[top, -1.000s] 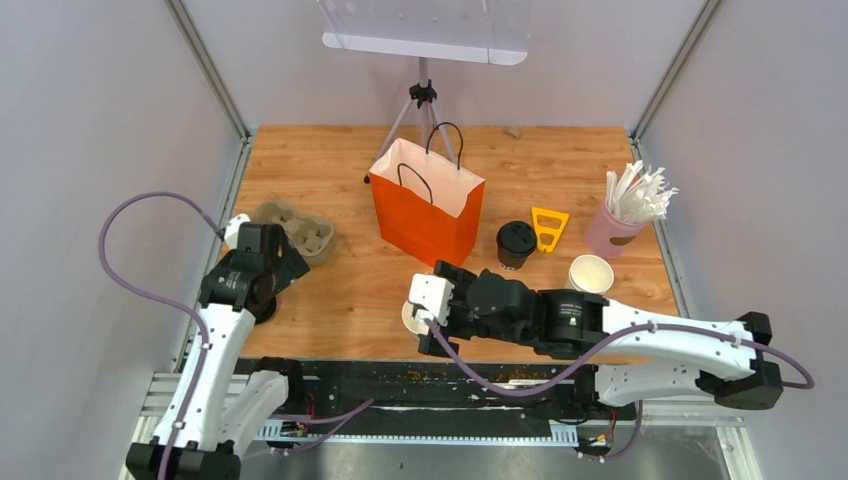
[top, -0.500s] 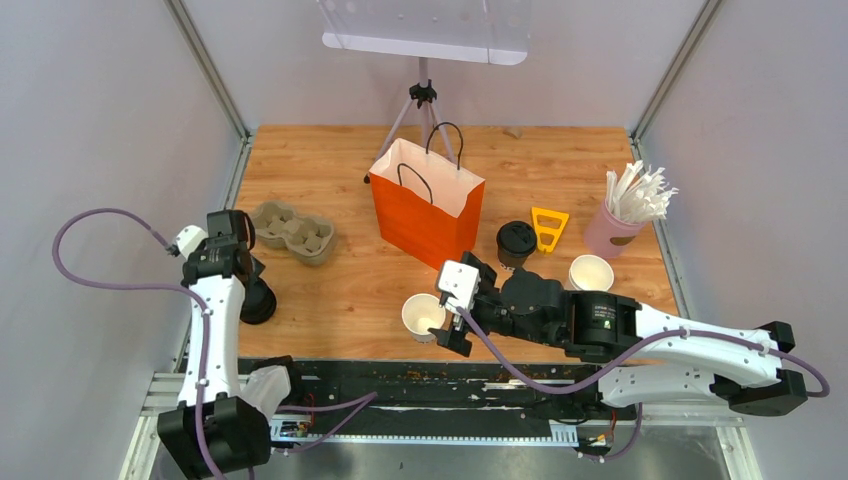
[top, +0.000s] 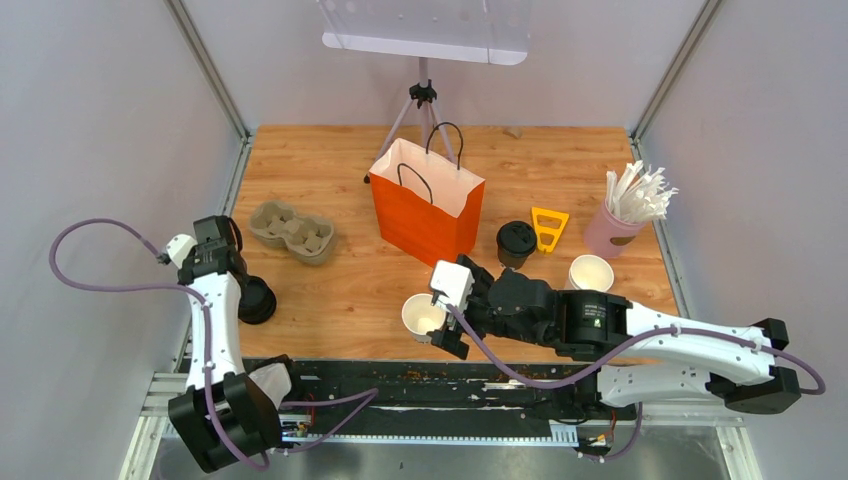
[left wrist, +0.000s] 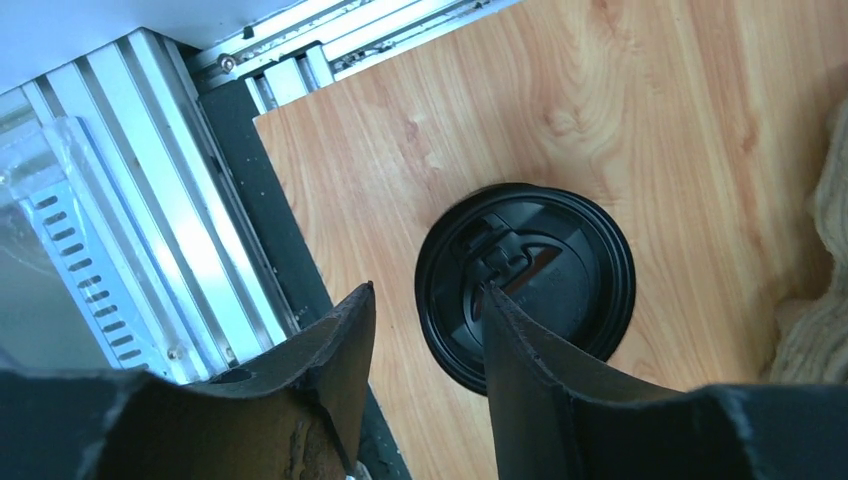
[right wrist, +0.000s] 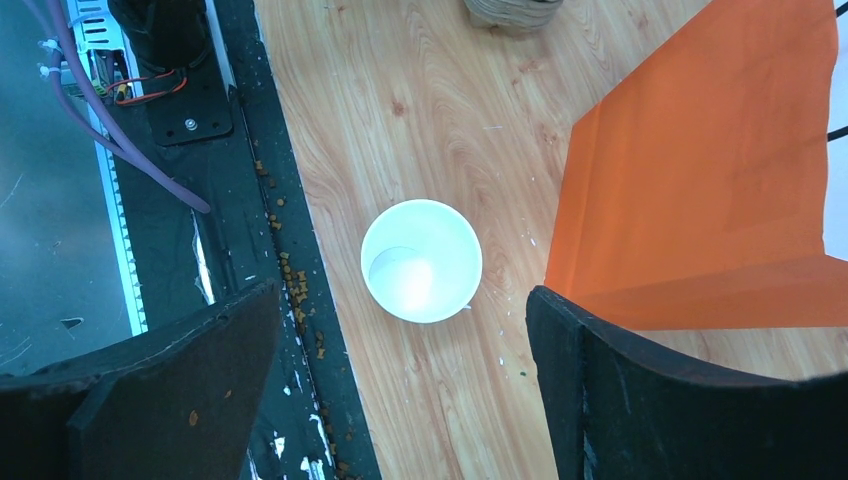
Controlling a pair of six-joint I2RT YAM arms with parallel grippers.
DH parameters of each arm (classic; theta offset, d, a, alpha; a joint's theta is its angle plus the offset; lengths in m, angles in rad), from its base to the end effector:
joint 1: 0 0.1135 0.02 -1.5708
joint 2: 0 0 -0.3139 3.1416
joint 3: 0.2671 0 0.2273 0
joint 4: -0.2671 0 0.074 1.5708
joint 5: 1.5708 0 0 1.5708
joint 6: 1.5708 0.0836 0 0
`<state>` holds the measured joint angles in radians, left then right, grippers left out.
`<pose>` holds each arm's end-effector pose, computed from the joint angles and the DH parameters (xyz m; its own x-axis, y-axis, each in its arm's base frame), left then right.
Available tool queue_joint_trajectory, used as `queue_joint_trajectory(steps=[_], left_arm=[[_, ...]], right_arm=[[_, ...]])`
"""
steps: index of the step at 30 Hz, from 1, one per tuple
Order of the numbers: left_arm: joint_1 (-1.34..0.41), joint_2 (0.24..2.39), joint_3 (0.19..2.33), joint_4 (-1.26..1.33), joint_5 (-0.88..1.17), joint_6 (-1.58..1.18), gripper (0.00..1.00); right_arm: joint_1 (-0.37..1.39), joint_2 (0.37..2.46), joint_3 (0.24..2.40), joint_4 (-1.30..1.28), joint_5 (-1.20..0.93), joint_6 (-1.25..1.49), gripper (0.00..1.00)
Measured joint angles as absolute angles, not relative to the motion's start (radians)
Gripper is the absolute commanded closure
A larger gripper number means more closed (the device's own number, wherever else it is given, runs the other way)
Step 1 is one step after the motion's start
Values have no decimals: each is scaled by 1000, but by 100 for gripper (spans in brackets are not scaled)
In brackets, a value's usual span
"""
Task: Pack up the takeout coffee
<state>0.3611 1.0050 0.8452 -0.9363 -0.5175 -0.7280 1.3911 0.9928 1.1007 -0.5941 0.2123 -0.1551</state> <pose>0.1208 0.0898 0.2724 -0.2761 -0.7224 -0.6340 -0.9408 0.3382 0.0243 0.0527 0.1914 0.3869 0.0609 -0.5095 -0.8583 -0.9303 0.2827 -0.2338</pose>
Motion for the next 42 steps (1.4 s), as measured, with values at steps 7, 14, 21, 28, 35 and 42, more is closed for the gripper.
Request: queue_joint_trajectory(steps=[7,14,21,28,35,42], left_arm=[[409,1027,788,-873,-502,-688,55],[413,1036,782,-834,-496,-667,65],[414,1036,767,-821,-494,-663,67],[414,1036,764,-817,-494,-660,70],[414,1035,761,-814,-494,-654,73],[414,1035,752,-809,-491,-651,77]], right_arm=[[1391,1000,1101,-604,221,-142,8],[1391,999,1101,-612,238,-140,8],[1391,999,1101,-619,252,-139,8],[1391,999,1101,-635,261,-140,8],[1391,998,1101,-640,270,-140,8],[1391,989,1101,-641,278,-140,8]])
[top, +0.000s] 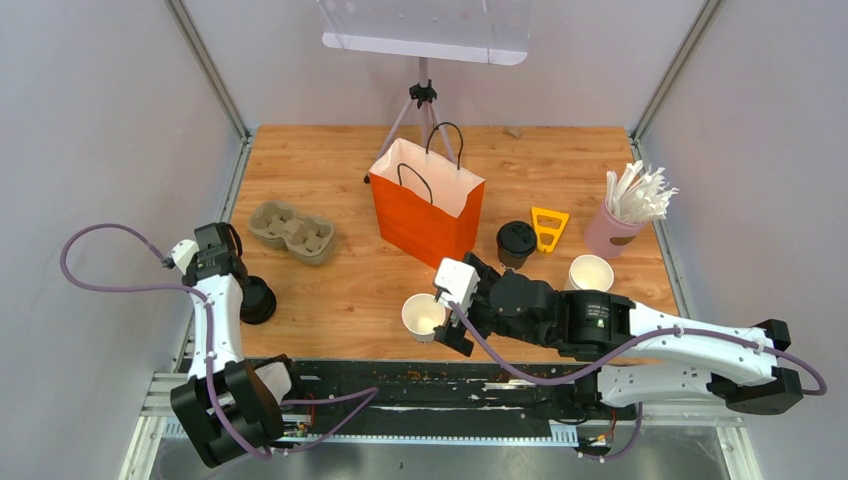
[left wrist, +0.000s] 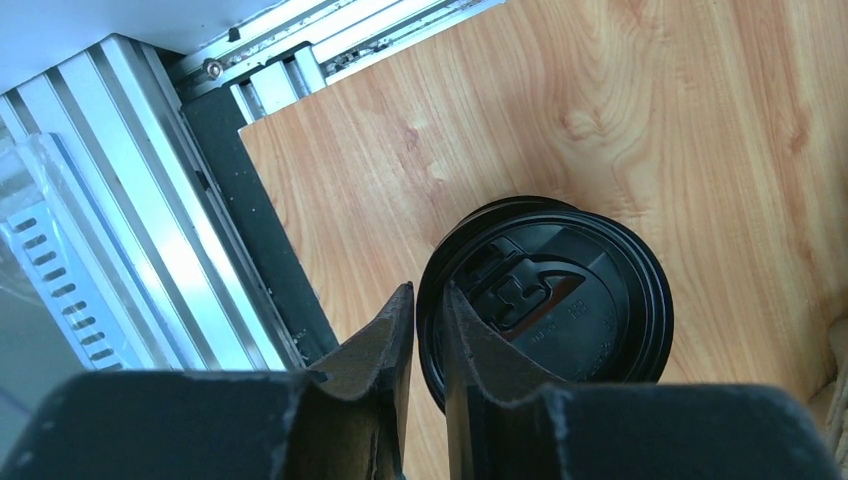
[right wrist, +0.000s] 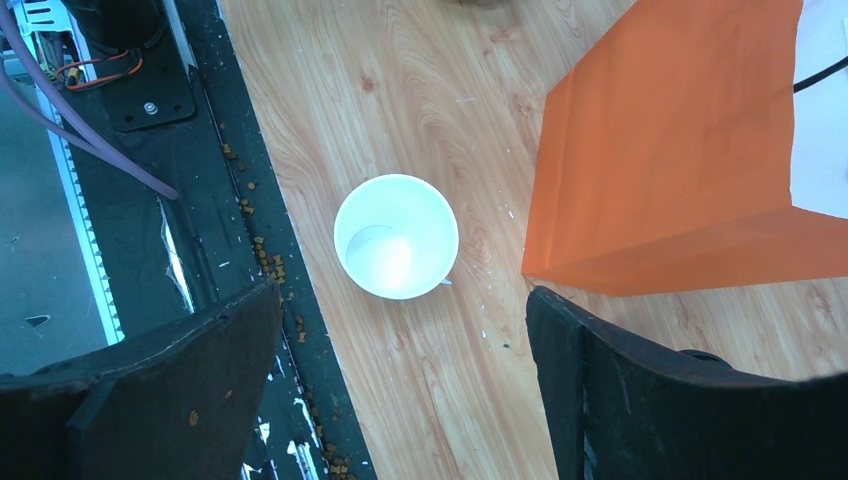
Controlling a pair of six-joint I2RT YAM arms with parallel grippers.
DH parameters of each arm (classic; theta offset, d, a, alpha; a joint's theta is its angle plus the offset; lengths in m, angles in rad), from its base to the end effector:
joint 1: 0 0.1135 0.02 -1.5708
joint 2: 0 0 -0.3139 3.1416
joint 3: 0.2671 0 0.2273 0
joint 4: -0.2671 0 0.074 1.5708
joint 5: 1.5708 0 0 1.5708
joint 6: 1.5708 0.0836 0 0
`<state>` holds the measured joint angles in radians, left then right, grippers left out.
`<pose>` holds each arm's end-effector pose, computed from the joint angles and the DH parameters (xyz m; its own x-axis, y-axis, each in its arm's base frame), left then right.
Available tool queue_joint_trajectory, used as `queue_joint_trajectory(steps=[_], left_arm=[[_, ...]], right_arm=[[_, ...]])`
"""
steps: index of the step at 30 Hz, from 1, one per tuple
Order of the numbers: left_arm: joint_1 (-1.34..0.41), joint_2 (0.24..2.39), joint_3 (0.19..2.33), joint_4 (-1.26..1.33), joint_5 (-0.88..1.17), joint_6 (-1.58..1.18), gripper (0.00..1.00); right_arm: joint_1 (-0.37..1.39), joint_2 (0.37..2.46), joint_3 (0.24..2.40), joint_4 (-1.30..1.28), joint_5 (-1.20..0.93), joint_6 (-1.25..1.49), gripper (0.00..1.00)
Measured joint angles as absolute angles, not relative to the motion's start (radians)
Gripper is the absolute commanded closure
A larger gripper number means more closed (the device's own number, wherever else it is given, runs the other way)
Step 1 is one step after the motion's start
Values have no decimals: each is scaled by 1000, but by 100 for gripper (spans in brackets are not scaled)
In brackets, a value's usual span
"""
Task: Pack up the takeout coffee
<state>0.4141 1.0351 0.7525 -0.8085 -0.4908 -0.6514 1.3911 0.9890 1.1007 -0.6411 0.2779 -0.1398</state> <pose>0.1263 0.0985 0.2488 -0.3100 -0.7203 -0.6205 -0.9330 0.3561 0.0527 0.0569 0.1848 0.3818 0.0366 -0.5484 -0.8354 -0.9076 0.3317 -0.2575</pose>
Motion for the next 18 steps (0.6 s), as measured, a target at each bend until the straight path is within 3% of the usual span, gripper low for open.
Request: queue_joint_trajectory(steps=[4,8,18], left_arm=[[414,1035,748,-802,-490,-648,85],[414,1029,748,-801,-485,-647,99],[414,996,748,-802,-477,-651,100]], right_arm=[[1391,984,1101,-645,279,-140,8],[1391,984,1100,-647,279,-140,8],[1391,984,1100,-648,279,-140,8]])
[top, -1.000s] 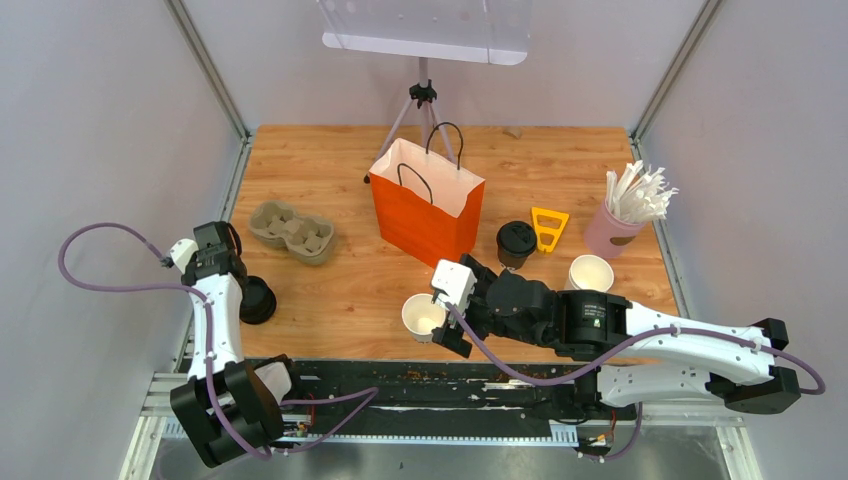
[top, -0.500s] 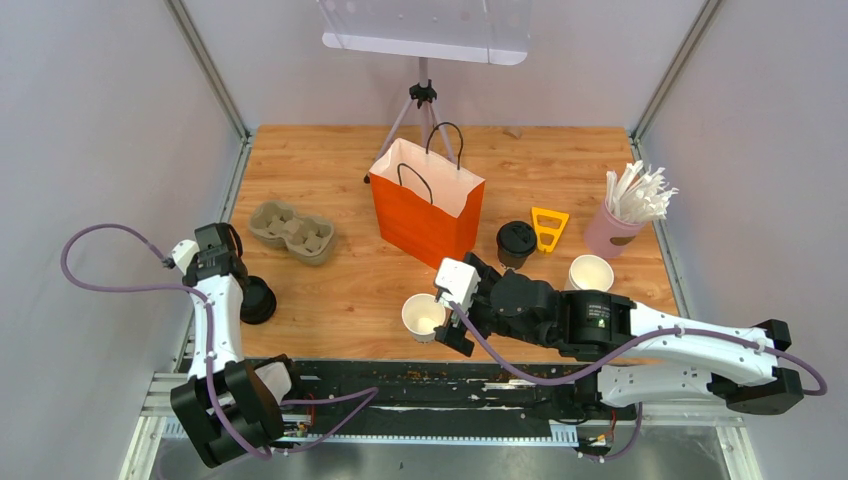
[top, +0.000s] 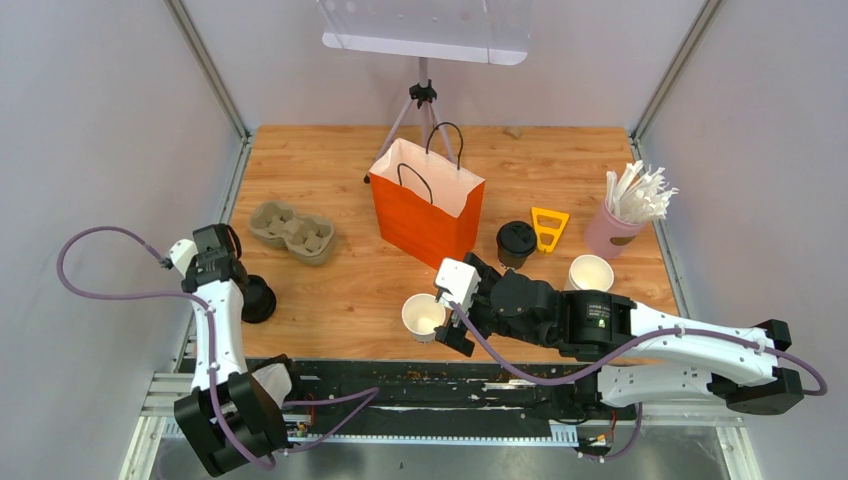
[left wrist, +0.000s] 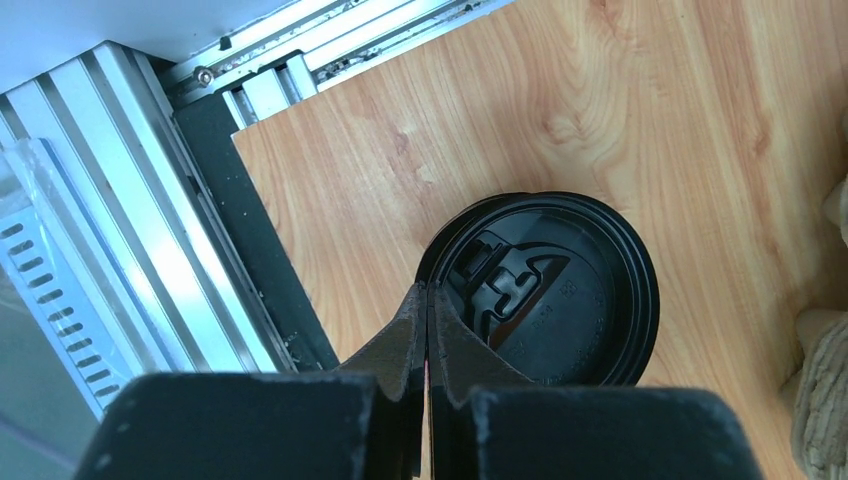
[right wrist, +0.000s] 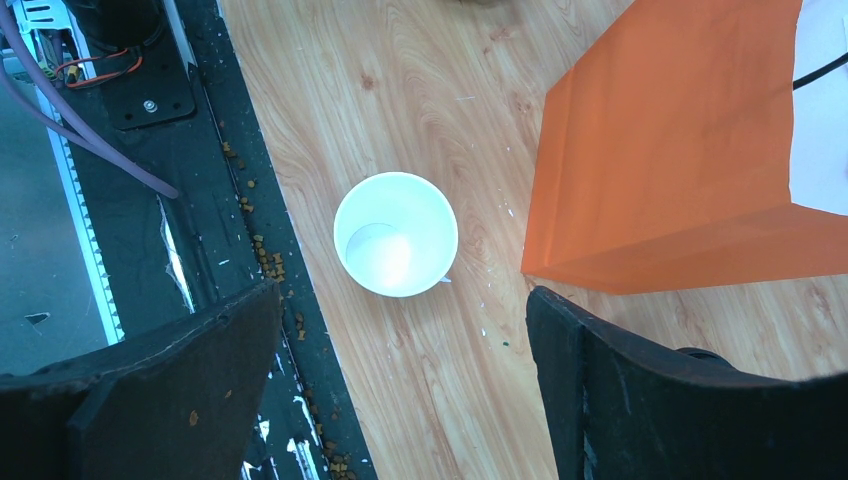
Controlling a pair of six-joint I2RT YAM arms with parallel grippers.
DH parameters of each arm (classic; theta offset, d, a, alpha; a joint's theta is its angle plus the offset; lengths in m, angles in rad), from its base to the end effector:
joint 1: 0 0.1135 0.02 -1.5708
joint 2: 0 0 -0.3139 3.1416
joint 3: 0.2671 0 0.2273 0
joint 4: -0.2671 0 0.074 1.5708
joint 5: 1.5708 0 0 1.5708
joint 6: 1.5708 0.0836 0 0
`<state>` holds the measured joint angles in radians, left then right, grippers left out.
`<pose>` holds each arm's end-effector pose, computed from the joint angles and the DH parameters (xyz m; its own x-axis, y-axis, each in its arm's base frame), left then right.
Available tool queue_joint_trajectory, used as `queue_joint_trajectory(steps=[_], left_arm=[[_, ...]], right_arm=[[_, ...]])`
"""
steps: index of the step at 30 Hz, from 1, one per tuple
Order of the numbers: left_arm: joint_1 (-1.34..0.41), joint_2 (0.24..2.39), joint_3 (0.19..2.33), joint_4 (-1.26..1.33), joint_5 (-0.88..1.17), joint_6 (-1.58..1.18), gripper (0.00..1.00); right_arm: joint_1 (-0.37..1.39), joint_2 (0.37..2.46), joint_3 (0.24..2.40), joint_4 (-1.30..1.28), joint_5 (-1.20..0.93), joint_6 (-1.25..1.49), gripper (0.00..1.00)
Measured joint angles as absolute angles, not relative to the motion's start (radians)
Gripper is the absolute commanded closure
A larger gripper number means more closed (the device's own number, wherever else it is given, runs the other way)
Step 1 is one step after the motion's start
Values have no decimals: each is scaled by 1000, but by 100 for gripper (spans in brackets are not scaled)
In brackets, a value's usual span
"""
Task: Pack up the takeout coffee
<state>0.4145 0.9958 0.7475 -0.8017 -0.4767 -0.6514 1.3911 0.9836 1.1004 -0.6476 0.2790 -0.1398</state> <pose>0.1222 0.0957 0.2526 -0.2877 -0.7151 -0.6370 -0.9321 0.3618 0.0148 0.0566 0.1828 0.3818 0.0363 -0.5497 -0.8346 -0.9072 0.3321 -0.2582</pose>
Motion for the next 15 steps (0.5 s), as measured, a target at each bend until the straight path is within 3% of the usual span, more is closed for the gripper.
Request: queue_joint_trajectory(steps=[4,11,12,14,15], left_arm=[[414,976,748,-804,-481,-656,100],[414,978,749,-807,-479,-659,77],[415,980,749,-807,-476,-659,78],[415,981,749,-807,-471,-660,96],[415,981,749,-807,-470,-661,100]], right_arm=[[1391,984,1100,-647,279,-140,8],[1391,984,1100,-648,279,-139,8],[1391,984,1100,-648,279,-139,8],[1391,984,1100,-648,279,-139,8],[1391,984,1100,-648,279,-139,8]])
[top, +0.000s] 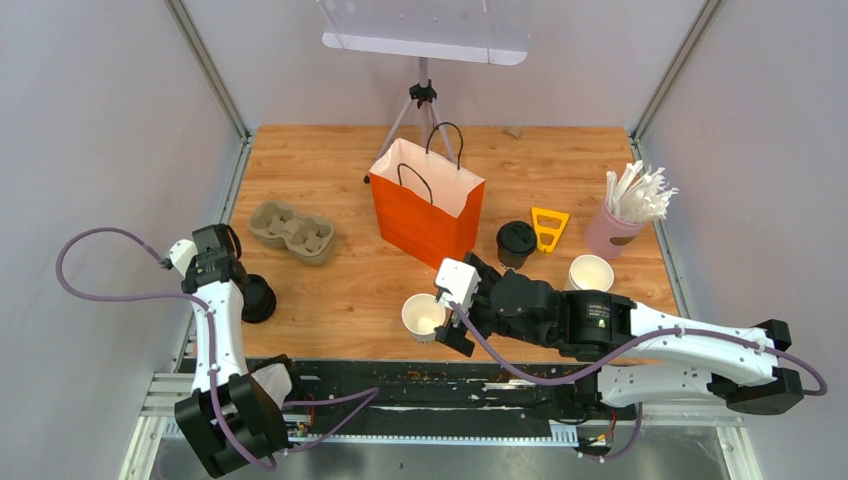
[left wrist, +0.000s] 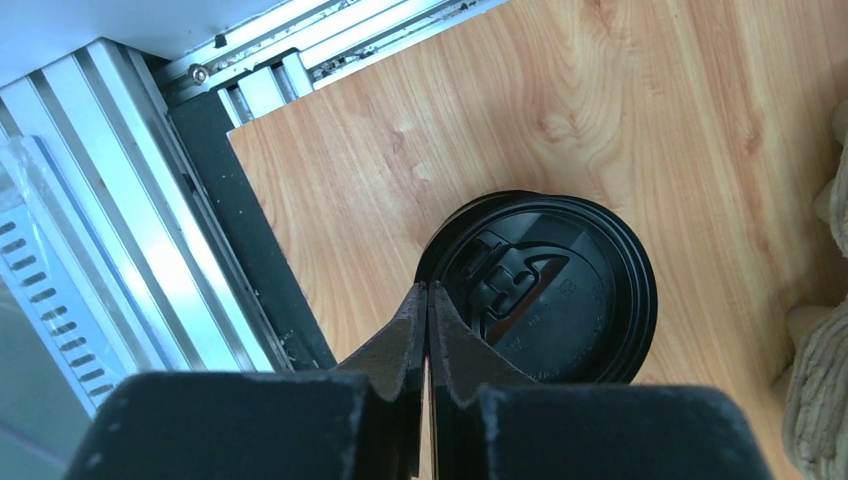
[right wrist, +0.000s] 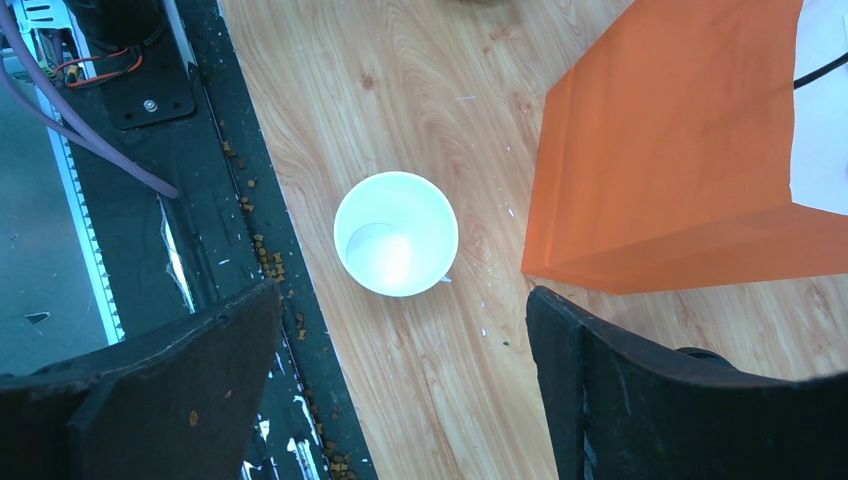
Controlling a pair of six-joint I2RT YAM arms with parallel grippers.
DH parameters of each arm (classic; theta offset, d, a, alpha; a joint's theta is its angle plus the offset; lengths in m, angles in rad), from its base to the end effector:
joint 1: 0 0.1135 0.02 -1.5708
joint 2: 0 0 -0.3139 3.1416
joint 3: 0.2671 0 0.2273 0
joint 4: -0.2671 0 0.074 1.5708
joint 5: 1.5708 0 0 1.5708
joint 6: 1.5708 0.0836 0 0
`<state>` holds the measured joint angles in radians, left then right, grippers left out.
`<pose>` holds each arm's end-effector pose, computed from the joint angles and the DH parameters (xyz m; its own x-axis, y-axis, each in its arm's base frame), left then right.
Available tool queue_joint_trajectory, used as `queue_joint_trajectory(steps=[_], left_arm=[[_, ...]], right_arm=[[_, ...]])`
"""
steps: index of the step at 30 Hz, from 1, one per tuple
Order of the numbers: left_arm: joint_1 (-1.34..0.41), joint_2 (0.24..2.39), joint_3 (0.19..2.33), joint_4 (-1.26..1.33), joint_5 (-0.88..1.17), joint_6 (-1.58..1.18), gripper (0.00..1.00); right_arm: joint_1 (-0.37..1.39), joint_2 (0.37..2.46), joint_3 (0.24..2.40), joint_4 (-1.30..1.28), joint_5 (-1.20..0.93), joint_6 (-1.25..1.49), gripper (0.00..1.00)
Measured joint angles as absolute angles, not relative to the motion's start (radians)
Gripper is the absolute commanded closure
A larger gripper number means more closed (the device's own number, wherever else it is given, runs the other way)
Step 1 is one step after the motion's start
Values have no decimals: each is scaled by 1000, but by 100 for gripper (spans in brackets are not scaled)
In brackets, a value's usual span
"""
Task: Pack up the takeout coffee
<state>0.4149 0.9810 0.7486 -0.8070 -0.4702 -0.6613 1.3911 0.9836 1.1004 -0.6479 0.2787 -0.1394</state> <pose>0.1200 0.0943 0.2542 -0.2729 -0.7185 -0.6398 -0.9339 0.3574 -0.0030 0.0566 0.1828 0.3818 0.0359 -0.5498 -0.8345 -0.9073 0.3321 -0.2578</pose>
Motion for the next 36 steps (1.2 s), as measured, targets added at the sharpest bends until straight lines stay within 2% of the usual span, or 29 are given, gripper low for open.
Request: queue_joint_trajectory(steps=[5,8,11,20,29,33,36], left_arm=[[415,981,749,-807,-471,-667,99],[415,981,748,-807,-472,-666,87],[415,981,747,-803,-472,-664,81],[415,983,747,-790,-481,-650,76],[415,994,729,-773,-481,-645,76],[415,995,723,-768,-482,-645,83],[415,995,721,-765,-486,-644,95]], right_arm=[[1391,984,1100,-649,279,-139,8],[1391,984,1100,-650,279,-139,8],[1391,984,1100,-650,279,-139,8],[1391,983,1100,-651,279,-139,8],[1391,984,1101,-651,278,-139,7],[1391,984,1101,-651,278,-139,7],[1391,984,1101,-651,278,-139,7]])
